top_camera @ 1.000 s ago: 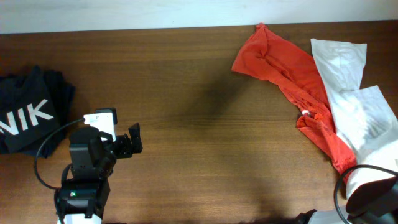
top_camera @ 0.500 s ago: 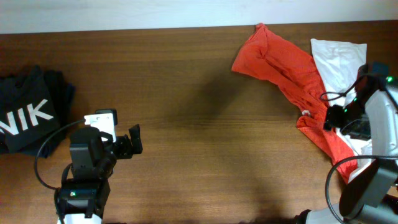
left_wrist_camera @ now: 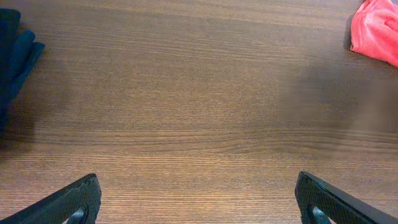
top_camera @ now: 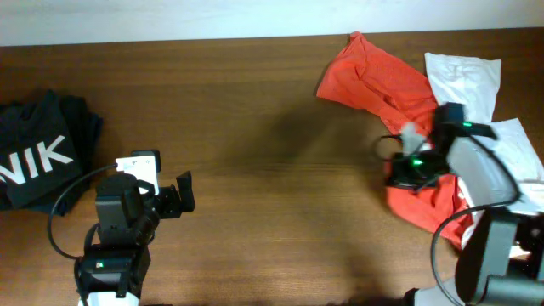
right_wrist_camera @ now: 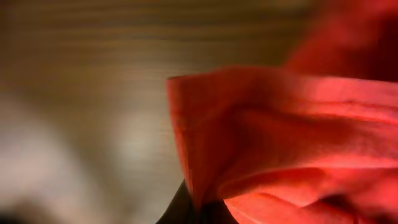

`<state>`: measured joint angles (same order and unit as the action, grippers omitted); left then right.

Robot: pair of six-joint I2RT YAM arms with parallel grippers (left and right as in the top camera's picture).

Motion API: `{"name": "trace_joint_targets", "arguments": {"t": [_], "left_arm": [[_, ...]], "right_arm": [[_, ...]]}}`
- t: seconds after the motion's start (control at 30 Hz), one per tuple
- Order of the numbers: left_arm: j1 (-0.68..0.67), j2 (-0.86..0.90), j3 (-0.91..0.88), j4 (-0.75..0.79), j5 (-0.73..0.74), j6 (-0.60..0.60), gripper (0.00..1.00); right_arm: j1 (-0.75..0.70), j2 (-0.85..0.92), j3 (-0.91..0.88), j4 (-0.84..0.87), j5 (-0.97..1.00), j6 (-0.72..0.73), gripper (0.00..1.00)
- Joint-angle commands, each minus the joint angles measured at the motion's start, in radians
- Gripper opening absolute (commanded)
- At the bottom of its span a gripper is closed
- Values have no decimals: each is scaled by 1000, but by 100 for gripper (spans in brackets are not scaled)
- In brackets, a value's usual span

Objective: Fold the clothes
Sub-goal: 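Grasp the orange shirt with the right gripper and drag it left, then grasp the shirt edge with the left gripper and pull it left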

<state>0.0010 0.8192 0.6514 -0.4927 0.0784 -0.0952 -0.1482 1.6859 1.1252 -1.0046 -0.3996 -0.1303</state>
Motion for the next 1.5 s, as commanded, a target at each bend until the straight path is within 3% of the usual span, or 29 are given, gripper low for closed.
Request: {"name": "trace_joint_targets", "arguments": {"t": [0.0,0.17,0.23,0.33,0.37,0.4,0.43,0.47,0.5,0.57,0.67,0.83,1.03,1.27,1.3,1.33,1.37,1.47], "left_arm": [[-5,-3,19,-1,11,-2,99],[-5,-3,19,-2,12,-2,99],[-5,-3,19,-2,12,-2,99],[-5,-3,19,-2,12,-2,99],[-5,-3,19,-2,12,-2,99],[-5,-3,19,-2,12,-2,99],[-5,-3,19,-2,12,-2,99],[-5,-3,19,-2,12,-2,99],[-5,-3,19,-2,12,-2,99],[-5,-3,19,-1,26,-3,99],[-5,6,19,3,182,-4,99],[-5,167,18,6,378,-18,98],[-104,516,18,122,379,-35,94],[-242,786,18,362,401,-197,93],[-272,822,18,421,400,-200,61],[-291,849,18,494,396,-200,21],[-295,855,18,550,383,-200,1],[-246,818,51,544,277,-200,1]], "right_arm": [[277,-7,23,98,-233,5,4],[669,-7,87,431,-130,238,4],[782,-7,92,534,-5,252,4],[844,-7,94,548,132,251,4],[840,-7,95,546,137,251,31],[826,-9,101,529,165,251,41],[803,-18,117,499,200,251,77],[776,-29,137,464,234,251,95],[740,-41,167,414,279,251,99],[653,-61,235,275,334,240,99],[505,-70,318,29,333,240,99],[267,-70,323,-193,333,240,99],[79,-70,323,-287,333,240,99],[42,-70,323,-317,333,240,99],[42,-70,323,-317,334,240,99],[42,-70,323,-316,338,240,99],[42,-69,323,-315,358,240,99],[42,-69,320,-314,414,231,98]]}}
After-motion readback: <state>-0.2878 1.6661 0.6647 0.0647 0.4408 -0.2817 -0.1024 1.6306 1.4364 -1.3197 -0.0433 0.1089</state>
